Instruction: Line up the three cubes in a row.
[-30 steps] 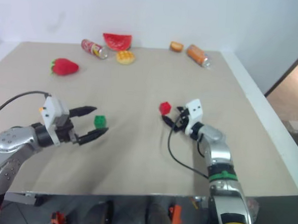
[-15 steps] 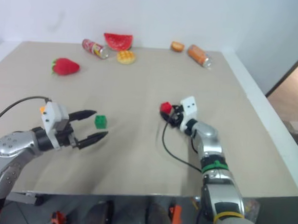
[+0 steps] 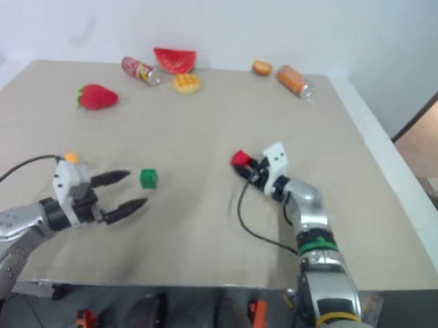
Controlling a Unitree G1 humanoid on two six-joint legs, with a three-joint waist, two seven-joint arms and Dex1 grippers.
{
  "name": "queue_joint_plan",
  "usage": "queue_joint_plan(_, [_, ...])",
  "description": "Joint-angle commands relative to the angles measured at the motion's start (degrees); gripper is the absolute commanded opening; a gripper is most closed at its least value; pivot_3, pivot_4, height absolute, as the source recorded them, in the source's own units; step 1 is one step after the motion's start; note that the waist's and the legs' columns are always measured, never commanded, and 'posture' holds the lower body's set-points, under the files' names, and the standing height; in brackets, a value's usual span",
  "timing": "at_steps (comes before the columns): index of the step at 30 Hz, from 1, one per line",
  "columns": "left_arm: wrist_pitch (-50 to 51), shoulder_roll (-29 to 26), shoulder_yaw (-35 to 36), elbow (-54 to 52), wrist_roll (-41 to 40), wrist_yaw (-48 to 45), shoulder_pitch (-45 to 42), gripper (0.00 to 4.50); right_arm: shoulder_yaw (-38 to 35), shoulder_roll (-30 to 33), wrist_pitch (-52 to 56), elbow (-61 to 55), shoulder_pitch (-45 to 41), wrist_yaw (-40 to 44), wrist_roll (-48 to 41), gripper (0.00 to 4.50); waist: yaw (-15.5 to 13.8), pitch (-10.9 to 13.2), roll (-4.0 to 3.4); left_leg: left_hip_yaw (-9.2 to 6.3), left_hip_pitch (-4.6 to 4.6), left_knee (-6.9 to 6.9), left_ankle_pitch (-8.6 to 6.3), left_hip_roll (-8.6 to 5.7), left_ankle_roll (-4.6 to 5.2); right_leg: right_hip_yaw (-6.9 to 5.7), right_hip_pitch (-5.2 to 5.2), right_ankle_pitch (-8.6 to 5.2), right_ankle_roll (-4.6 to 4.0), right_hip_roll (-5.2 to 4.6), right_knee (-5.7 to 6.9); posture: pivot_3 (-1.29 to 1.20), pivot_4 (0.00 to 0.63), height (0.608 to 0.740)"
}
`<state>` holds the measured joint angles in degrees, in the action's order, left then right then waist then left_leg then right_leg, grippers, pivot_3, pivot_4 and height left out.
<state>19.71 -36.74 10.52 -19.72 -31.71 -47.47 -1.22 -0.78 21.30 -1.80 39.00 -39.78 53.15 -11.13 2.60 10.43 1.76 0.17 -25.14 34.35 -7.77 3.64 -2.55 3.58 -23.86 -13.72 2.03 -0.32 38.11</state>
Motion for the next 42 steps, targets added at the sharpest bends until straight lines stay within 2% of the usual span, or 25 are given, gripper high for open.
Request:
queue_joint_plan(1, [-1.77,-1.38,3.38,0.6,-2.41,-3.53,-0.63,4.5,1.59,2.58,-1.18,-7.69,1.45,7.6,-1.43,1.23,0.02,0.0,0.0,0.0,0.0,0.0,0.0,0.0,0.0,0.0,0.0,0.0,0.0,0.0,0.0,0.0,0.15,0.74])
queue_joint_plan(5, [-1.7,-2.6,4.77,3.44,-3.05,-5.73,-2.61,4.5,6.38,4.96,-8.19,-9.92,3.41,14.65,1.52,1.23,0.04,0.0,0.0,0.01,0.04,0.02,0.0,0.01,0.0,-0.02,0.0,0.03,-0.04,0.01,0.0,0.0,0.15,0.74])
queue_joint_plan(10, [-1.53,-2.46,5.28,4.13,-3.51,-6.28,-3.11,4.5,8.75,5.3,-10.67,-10.1,3.95,20.94,0.31,1.23,0.12,0.0,0.0,0.05,0.05,0.01,0.0,0.03,0.0,0.0,-0.02,0.04,-0.06,0.0,0.0,0.0,0.15,0.74])
queue_joint_plan(16, [-1.28,-2.35,5.66,2.86,-3.87,-5.99,-1.6,4.5,8.79,6.71,-8.36,-9.32,3.72,26.83,-1.61,1.23,0.05,0.0,0.0,0.06,0.04,0.01,0.0,0.03,0.0,0.0,-0.01,0.03,-0.04,-0.01,0.0,0.0,0.15,0.74])
queue_joint_plan(20, [-1.06,-2.4,6.44,1.93,-4.52,-5.68,-0.27,4.5,8.71,8.37,-1.69,-10.46,4.12,30.14,-3.67,1.23,0.03,0.0,0.0,0.06,0.05,0.02,0.0,0.03,0.0,0.0,-0.02,0.03,-0.06,-0.02,0.0,0.0,0.15,0.74])
queue_joint_plan(27, [-1.01,-2.21,6.55,1.76,-4.86,-5.25,0.1,4.5,9.36,6.39,-1.26,-10.36,3.93,29.19,-2.86,1.23,0.08,0.0,0.0,0.07,0.06,0.02,0.0,0.03,-0.01,0.0,-0.04,0.04,-0.07,-0.01,0.0,0.0,0.15,0.74])
queue_joint_plan(36, [-0.8,-2.46,6.16,2.01,-4.91,-5.28,-0.58,4.5,9.64,3.93,-6.12,-6.51,2.35,28.18,-0.86,1.23,0.05,0.0,0.0,0.07,0.05,0.03,0.0,0.03,-0.01,-0.01,-0.02,0.04,-0.06,-0.01,0.0,0.0,0.15,0.74])
queue_joint_plan(38, [-0.77,-2.47,6.29,1.85,-4.88,-5.15,-0.4,4.5,10.0,4.45,-6.82,-6.64,3.0,29.17,-0.64,2.28,0.04,0.0,0.0,0.07,0.03,0.02,0.0,0.03,-0.01,-0.01,-0.03,0.03,-0.06,-0.01,0.0,0.0,0.15,0.74])
queue_joint_plan(42, [-0.84,-2.46,6.41,2.08,-4.72,-4.97,-0.25,4.5,10.35,5.43,-6.87,-6.58,3.81,30.05,-0.18,3.55,0.04,0.0,0.0,0.07,0.03,0.02,0.0,0.03,-0.01,-0.01,-0.03,0.03,-0.05,-0.01,0.0,0.0,0.15,0.74])
